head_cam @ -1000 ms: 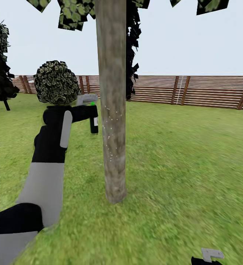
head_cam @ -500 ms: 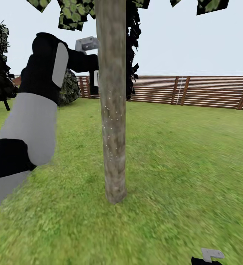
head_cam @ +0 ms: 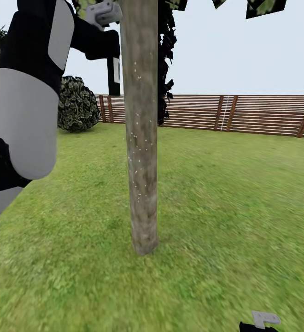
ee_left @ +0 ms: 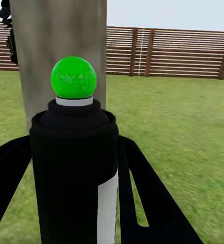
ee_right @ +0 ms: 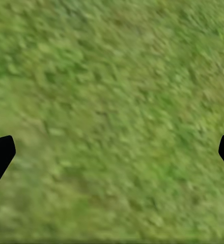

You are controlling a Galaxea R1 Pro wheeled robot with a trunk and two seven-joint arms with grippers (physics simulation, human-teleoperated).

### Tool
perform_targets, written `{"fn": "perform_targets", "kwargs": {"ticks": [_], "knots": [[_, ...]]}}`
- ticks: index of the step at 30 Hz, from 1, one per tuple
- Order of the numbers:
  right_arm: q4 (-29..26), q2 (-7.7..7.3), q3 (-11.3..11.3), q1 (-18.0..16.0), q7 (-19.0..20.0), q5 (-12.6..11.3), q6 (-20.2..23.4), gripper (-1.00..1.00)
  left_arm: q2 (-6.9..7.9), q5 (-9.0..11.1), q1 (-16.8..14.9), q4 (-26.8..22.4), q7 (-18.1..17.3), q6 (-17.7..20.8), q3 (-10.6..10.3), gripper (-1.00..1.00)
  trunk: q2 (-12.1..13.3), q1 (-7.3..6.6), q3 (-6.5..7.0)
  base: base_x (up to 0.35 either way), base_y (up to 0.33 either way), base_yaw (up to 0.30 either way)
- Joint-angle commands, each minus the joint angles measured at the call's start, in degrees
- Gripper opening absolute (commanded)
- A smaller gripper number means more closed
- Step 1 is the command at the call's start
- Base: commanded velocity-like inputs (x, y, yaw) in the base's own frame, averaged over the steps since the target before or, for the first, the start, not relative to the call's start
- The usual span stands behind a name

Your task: In the garden, pick up the pesticide atomizer on the floor and spray pesticide onto both trees until each tree trunk is fully covered.

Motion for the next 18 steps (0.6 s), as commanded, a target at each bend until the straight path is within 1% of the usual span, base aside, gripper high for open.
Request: {"fn": "perform_targets", "kwargs": {"ticks": [1, 4, 5, 6, 9, 11, 13, 14, 15, 16, 18], "knots": [[-0.01, -0.01, 0.00, -0.01, 0.00, 0.01, 0.00, 1.00, 0.23, 0.10, -0.01, 0.07, 0.00, 0.00, 0.13, -1.00, 0.00, 0.00, 0.00, 0.000, 0.000, 0.000], [-0.01, 0.03, 0.00, 0.00, 0.00, 0.02, 0.00, 1.00, 0.60, 0.10, -0.03, 0.19, 0.00, 0.06, 0.28, -1.00, 0.00, 0.00, 0.00, 0.000, 0.000, 0.000], [-0.01, 0.02, 0.00, 0.00, 0.00, 0.02, 0.00, 1.00, 0.46, 0.10, -0.03, 0.21, 0.00, 0.06, 0.23, -1.00, 0.00, 0.00, 0.00, 0.000, 0.000, 0.000], [0.00, 0.01, 0.00, -0.01, 0.00, 0.03, 0.00, 1.00, 0.26, 0.10, -0.03, 0.21, 0.00, 0.07, 0.21, -1.00, 0.00, 0.00, 0.00, 0.000, 0.000, 0.000], [-0.02, 0.00, 0.00, 0.01, 0.00, 0.05, 0.00, 1.00, -1.28, 0.16, -0.03, 0.39, 0.00, 0.07, 0.12, -1.00, 0.00, 0.00, 0.00, 0.000, 0.000, 0.000], [-0.01, 0.01, 0.00, 0.00, 0.00, 0.04, 0.00, 1.00, -1.56, 0.17, -0.03, 1.60, 0.01, 0.03, 0.20, -1.00, 0.00, 0.00, 0.00, 0.000, 0.000, 0.000], [-0.01, 0.01, 0.00, 0.01, 0.00, 0.04, 0.00, 1.00, -1.68, 0.15, -0.03, 4.24, 0.07, -0.08, 0.34, -1.00, 0.00, 0.00, 0.00, 0.000, 0.000, 0.000], [-0.02, 0.00, 0.00, 0.01, 0.00, 0.05, 0.00, 1.00, -1.59, 0.11, -0.03, 6.10, 0.12, -0.16, 0.45, -1.00, 0.00, 0.00, 0.00, 0.000, 0.000, 0.000], [-0.02, 0.02, 0.00, 0.01, 0.00, 0.05, 0.00, 1.00, -1.18, 0.06, -0.03, 7.75, 0.18, -0.24, 0.50, -1.00, 0.00, 0.00, 0.00, 0.000, 0.000, 0.000], [-0.02, 0.01, 0.00, 0.01, 0.00, 0.04, 0.00, 1.00, -0.94, 0.05, -0.03, 8.22, 0.20, -0.26, 0.52, -1.00, 0.00, 0.00, 0.00, 0.000, 0.000, 0.000], [0.00, 0.00, 0.00, 0.01, 0.00, 0.05, 0.00, 1.00, 0.49, 0.03, -0.03, 9.69, 0.23, -0.32, 0.54, -1.00, 0.00, 0.00, 0.00, 0.000, 0.000, 0.000]]}}
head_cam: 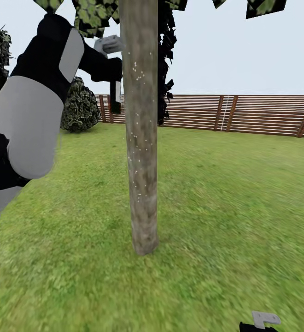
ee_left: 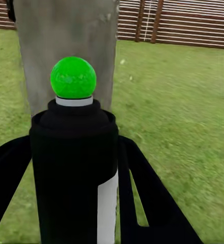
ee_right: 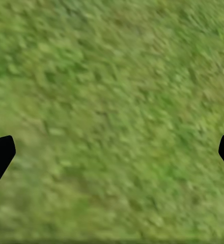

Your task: In the garden, pick up the pesticide atomizer on the floor and spray pesticide onto both trees until each tree trunk is fully covered.

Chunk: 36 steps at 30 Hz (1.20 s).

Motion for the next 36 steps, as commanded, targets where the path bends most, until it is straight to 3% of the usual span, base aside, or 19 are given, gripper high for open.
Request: {"fn": "perform_targets", "kwargs": {"ticks": [1, 5, 15, 18, 20, 21, 23, 26, 30, 36], "knots": [[-0.01, 0.03, 0.00, 0.00, 0.00, 0.00, 0.00, 1.00, 1.36, 0.54, -0.01, 1.26, 0.00, 0.01, 0.04, -1.00, -0.01, 0.00, 0.00, 0.000, 0.000, 0.000], [-0.02, 0.00, 0.00, 0.00, 0.00, -0.01, 0.00, 1.00, 3.86, 0.53, -0.01, 3.73, 0.11, -0.07, 0.05, -1.00, -0.01, 0.00, 0.00, 0.000, 0.000, 0.000], [-0.03, 0.03, 0.00, 0.00, 0.00, -0.01, 0.00, 1.00, 5.27, 0.72, -0.01, 3.90, 0.41, -0.10, -0.01, -1.00, -0.01, 0.00, 0.00, 0.000, 0.000, 0.000], [-0.01, 0.01, 0.00, 0.00, 0.00, -0.01, 0.00, 1.00, 4.02, 0.93, -0.01, 3.86, 0.26, -0.10, -0.16, -1.00, -0.01, 0.00, 0.00, 0.000, 0.000, 0.000], [0.00, 0.01, 0.00, 0.00, 0.00, -0.01, 0.00, 1.00, 1.88, 1.00, -0.01, 3.84, 0.17, -0.04, -0.19, -1.00, -0.01, 0.00, 0.00, 0.000, 0.000, 0.000], [-0.05, -0.01, 0.00, 0.00, 0.00, 0.00, 0.00, 1.00, -0.66, 1.04, -0.01, 3.90, 0.15, -0.02, -0.22, -1.00, -0.01, 0.00, 0.00, 0.000, 0.000, 0.000], [-0.01, -0.02, 0.00, 0.00, 0.00, -0.04, 0.00, 1.00, -2.41, 1.03, -0.01, 4.09, 0.17, -0.01, -0.21, -1.00, -0.01, 0.00, 0.00, 0.000, 0.000, 0.000], [-0.03, -0.03, 0.00, 0.00, 0.00, -0.02, 0.00, 1.00, -3.34, 0.99, -0.01, 4.83, 0.25, -0.07, -0.11, -1.00, -0.01, 0.00, 0.00, 0.000, 0.000, 0.000], [-0.03, -0.03, 0.00, 0.00, 0.00, -0.01, 0.00, 1.00, -3.34, 0.92, -0.01, 8.20, 0.32, -0.24, 0.01, -1.00, -0.01, 0.00, 0.00, 0.000, 0.000, 0.000], [-0.01, -0.03, 0.00, 0.00, 0.00, -0.01, 0.00, 1.00, -3.34, 0.80, -0.01, 23.79, 0.36, -12.25, 0.05, -1.00, -0.01, 0.00, 0.00, 0.000, 0.000, 0.000]]}}
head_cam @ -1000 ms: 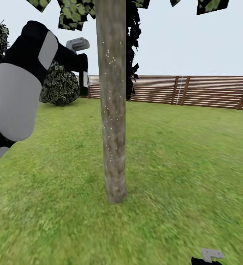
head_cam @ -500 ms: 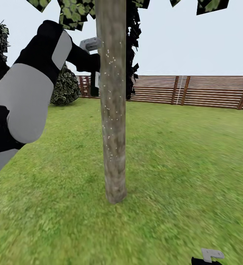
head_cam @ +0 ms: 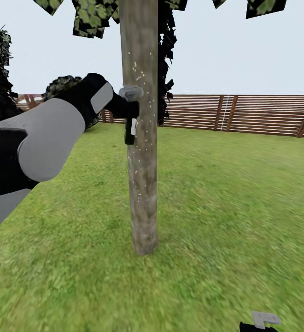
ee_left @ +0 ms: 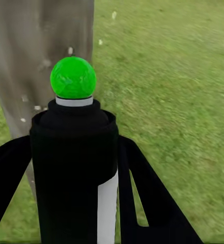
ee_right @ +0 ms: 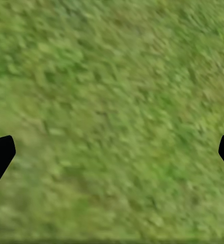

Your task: In the garden, pick up the pesticide atomizer on the floor and spray pesticide onto both trees until each tree trunk is fully covered.

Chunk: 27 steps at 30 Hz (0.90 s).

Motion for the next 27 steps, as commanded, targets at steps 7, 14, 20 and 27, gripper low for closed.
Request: {"fn": "perform_targets", "kwargs": {"ticks": [7, 14, 20, 27], "knots": [[-0.04, 0.00, 0.00, 0.00, 0.00, -0.01, 0.00, 1.00, 0.00, 0.08, 0.18, 4.35, -0.06, -4.53, 0.11, -1.00, -0.01, -0.01, 0.01, 0.000, 0.000, 0.000], [0.00, 0.01, 0.00, 0.00, 0.00, 0.00, 0.00, 1.00, 0.00, 0.08, 0.30, 4.60, -0.17, -4.80, 0.11, -1.00, -0.01, -0.01, 0.01, 0.000, 0.000, 0.000], [0.00, 0.02, 0.00, 0.00, 0.00, -0.02, 0.00, 1.00, 0.00, 0.08, 0.92, 4.62, -0.18, -4.88, 0.11, -1.00, -0.01, -0.01, 0.01, -0.072, 0.000, 0.000], [0.01, 0.02, 0.00, 0.00, 0.00, 0.01, 0.00, 1.00, 0.00, 0.08, 1.00, 4.62, -0.18, -5.11, 0.11, -1.00, -0.01, -0.01, 0.01, -0.175, 0.000, 0.000]]}}
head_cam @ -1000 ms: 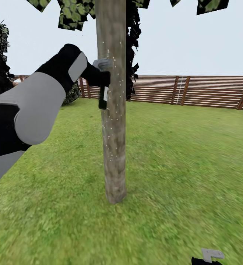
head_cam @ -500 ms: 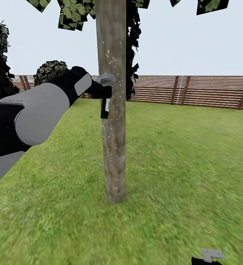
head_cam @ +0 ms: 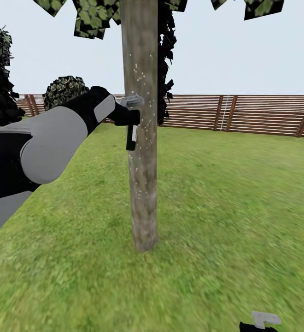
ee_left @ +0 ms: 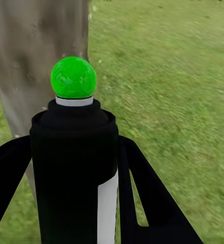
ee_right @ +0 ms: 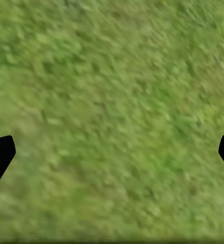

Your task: In the garden, pick up the pesticide atomizer on the floor and spray pesticide onto both trees until each tree trunk is fully covered.

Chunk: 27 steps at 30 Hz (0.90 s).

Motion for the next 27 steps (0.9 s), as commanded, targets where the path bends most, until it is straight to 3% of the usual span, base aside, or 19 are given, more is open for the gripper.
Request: {"fn": "perform_targets", "kwargs": {"ticks": [1, 4, 7, 10, 21, 24, 27], "knots": [[-0.01, 0.00, 0.00, 0.00, 0.00, 0.02, 0.00, 1.00, 0.00, 0.00, 0.01, 0.00, 0.00, -1.01, 0.01, -1.00, 0.00, 0.00, 0.00, -0.108, 0.000, 0.000], [-0.02, -0.01, 0.00, 0.00, 0.00, 0.01, 0.00, 1.00, 0.00, 0.00, 1.96, 0.00, 0.00, -7.44, 0.01, -1.00, 0.00, 0.00, 0.00, -0.045, 0.000, 0.000], [0.00, -0.02, 0.00, 0.00, 0.00, -0.01, 0.00, 1.00, 0.00, 0.00, 4.63, 0.05, 0.00, -10.73, 0.01, -1.00, 0.00, 0.00, 0.00, -0.012, 0.000, 0.000], [0.01, -0.02, 0.00, 0.00, 0.00, -0.01, 0.00, 1.00, 0.00, 0.00, 9.54, 0.07, 0.00, -16.97, 0.01, -1.00, 0.00, 0.00, 0.00, -0.003, 0.000, 0.000], [-0.02, 0.00, 0.00, 0.00, 0.00, -0.01, 0.00, 1.00, 0.00, 0.00, 25.38, 0.08, 0.00, -29.20, 0.01, -1.00, 0.00, 0.00, 0.00, 0.000, 0.000, 0.000], [0.01, 0.06, 0.05, 0.00, 0.00, 0.01, 0.00, 1.00, 0.00, 0.00, 29.75, 0.08, -0.28, -35.26, 0.01, -1.00, 0.00, 0.00, 0.00, 0.000, 0.000, 0.000], [0.01, 0.07, 0.07, 0.00, 0.00, 0.02, 0.00, 1.00, 0.00, 0.00, 32.97, 0.08, -0.39, -37.05, 0.01, -1.00, 0.00, 0.00, 0.00, 0.000, 0.000, 0.000]]}}
